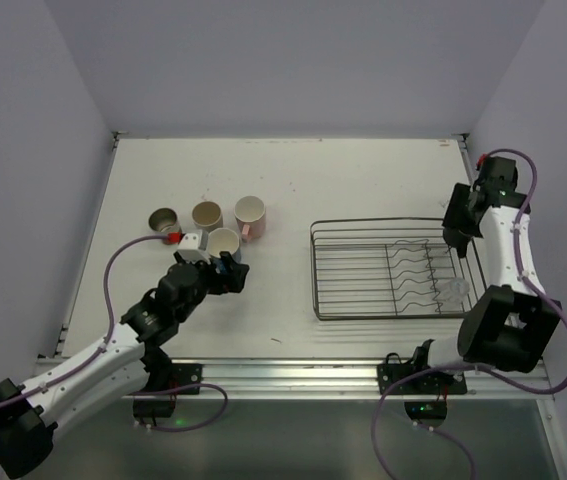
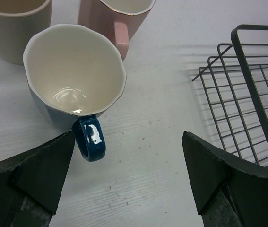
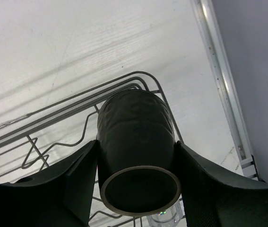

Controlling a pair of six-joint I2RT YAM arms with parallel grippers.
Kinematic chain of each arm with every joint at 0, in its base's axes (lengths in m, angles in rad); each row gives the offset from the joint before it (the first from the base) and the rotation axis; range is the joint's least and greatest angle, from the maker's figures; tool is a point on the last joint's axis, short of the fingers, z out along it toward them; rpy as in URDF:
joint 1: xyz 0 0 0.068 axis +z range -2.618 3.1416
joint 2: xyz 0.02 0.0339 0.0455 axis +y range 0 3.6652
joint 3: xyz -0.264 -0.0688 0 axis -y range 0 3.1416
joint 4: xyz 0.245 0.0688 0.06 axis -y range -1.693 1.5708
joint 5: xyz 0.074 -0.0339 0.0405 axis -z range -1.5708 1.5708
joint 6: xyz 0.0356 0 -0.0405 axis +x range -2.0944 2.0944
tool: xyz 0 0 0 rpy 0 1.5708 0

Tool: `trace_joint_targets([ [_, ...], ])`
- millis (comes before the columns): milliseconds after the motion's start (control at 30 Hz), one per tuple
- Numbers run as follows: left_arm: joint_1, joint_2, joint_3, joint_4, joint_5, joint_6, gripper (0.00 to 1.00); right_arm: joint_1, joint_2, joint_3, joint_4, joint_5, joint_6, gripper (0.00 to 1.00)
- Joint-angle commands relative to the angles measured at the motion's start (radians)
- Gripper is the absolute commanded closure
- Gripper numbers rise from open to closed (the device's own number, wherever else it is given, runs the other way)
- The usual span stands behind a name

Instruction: Unload the cups from the dish rack

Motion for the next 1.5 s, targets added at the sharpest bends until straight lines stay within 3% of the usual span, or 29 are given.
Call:
trace_joint_targets([
  [0,-0.004,-0.015,0.060,-0.027,-0.019,0.014,0.00,-0.001,-0.094,0.048,-0.023,0.066,0.073,1.00],
  [200,-0.004,-0.015,0.082,-0.064,0.020,-0.023,0.00,0.012,-0.188,0.108,-0.089,-0.007,0.107,1.00],
  [333,-0.004,-0.009,0.097,0.009,0.094,-0.035,0.00,0.043,-0.230,0.171,-0.132,-0.235,0.176,1.00],
  [533,-0.004,-0.016,0.126,0.175,0.335,-0.004,0.01,0.273,-0.279,0.203,-0.105,-0.415,0.271,1.00],
  [667,-0.004,-0.009,0.161,0.256,0.520,-0.012,0.02,0.376,-0.322,0.138,0.050,-0.642,0.337,1.00],
  [900,-0.004,-0.030,0.112,0.583,0.772,-0.090,0.04,0.445,-0.394,-0.039,0.393,-0.966,0.547,1.00],
  [1067,-0.004,0.005,0.080,0.703,0.852,-0.104,0.07,0.516,-0.423,-0.122,0.601,-1.015,0.653,1.00],
  [1233,-0.007,0.080,0.023,0.960,0.927,-0.181,0.08,0.597,-0.477,-0.232,0.890,-1.055,0.845,1.00],
  [1467,-0.023,0.117,0.028,1.082,0.926,-0.195,0.11,0.654,-0.501,-0.246,1.000,-1.066,0.968,1.00],
])
